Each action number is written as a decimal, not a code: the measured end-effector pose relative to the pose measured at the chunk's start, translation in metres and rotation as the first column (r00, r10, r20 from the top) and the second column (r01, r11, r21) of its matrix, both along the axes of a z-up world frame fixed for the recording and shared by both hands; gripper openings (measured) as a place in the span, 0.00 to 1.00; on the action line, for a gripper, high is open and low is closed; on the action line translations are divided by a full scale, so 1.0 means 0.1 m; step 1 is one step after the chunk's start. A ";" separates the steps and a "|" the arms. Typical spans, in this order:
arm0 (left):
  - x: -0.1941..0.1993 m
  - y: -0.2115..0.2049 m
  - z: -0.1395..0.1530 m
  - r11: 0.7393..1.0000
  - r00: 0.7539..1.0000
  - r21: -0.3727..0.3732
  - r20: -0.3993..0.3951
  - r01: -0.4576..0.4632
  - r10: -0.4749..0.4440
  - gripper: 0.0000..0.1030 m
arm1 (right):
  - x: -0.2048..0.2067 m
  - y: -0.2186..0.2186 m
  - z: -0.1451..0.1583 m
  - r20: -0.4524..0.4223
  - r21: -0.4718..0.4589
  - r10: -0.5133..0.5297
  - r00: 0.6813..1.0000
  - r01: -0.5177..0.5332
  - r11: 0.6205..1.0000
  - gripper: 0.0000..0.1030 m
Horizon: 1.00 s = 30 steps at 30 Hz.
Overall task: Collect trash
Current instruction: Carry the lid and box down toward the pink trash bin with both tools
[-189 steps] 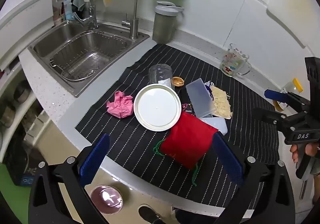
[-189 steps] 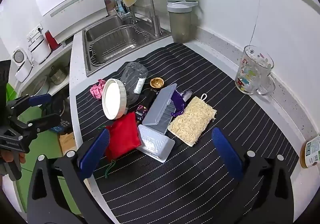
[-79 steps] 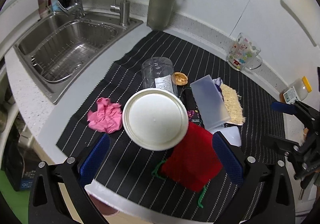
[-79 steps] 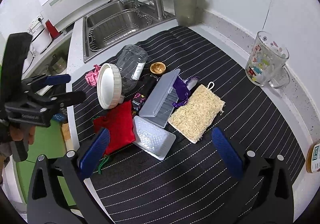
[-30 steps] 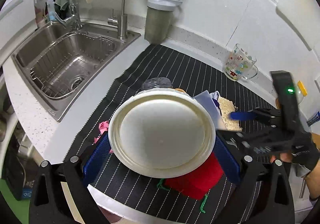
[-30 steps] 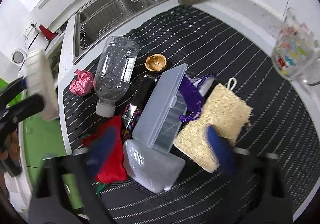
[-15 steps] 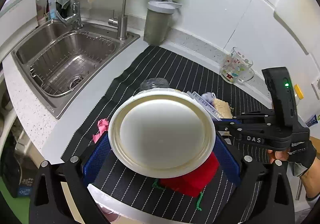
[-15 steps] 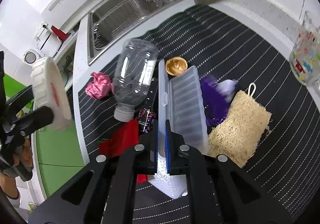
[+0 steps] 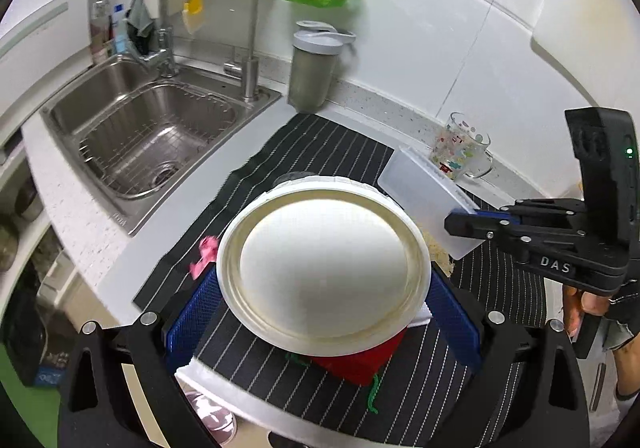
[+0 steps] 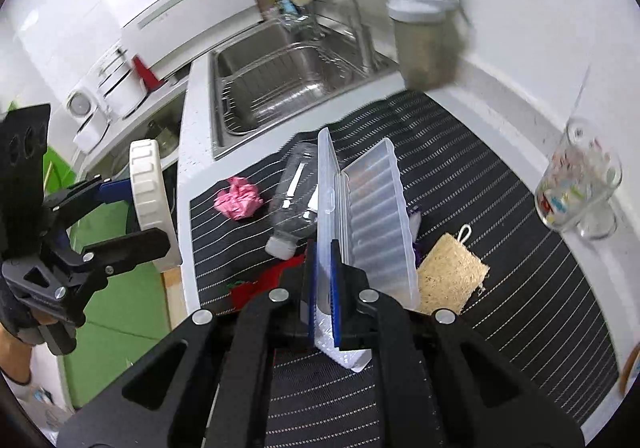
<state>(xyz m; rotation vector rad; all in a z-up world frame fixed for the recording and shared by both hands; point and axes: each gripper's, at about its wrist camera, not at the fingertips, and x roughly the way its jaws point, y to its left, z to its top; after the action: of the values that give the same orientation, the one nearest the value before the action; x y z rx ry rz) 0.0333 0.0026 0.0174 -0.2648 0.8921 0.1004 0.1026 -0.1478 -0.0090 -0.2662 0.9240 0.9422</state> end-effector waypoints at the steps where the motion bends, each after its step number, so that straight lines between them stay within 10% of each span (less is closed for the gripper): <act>1: -0.06 0.00 0.01 1.000 1.000 0.003 0.000 -0.015 0.015 0.91 | -0.05 0.02 0.02 0.012 -0.003 0.020 1.000 -0.020 1.000 0.05; 10: -1.10 0.19 0.02 0.967 0.967 0.024 -0.005 -0.253 0.253 0.91 | -0.92 0.62 0.00 0.064 -0.024 0.302 0.951 -0.302 0.953 0.05; 19: -2.37 0.63 -0.19 0.882 0.881 0.041 -0.034 -0.470 0.471 0.91 | -1.98 1.42 -0.36 0.017 -0.041 0.491 0.871 -0.490 0.871 0.05; 30: -3.04 1.31 -1.49 0.854 0.847 -0.010 -0.132 -0.521 0.515 0.91 | -2.53 2.27 -1.62 -0.090 -0.146 0.516 0.852 -0.524 0.839 0.05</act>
<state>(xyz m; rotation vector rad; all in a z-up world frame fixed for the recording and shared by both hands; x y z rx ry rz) -0.2704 0.1341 -0.1314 -0.5460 0.9285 0.6084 -0.1506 0.0790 -0.1714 -0.6664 0.9954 1.3796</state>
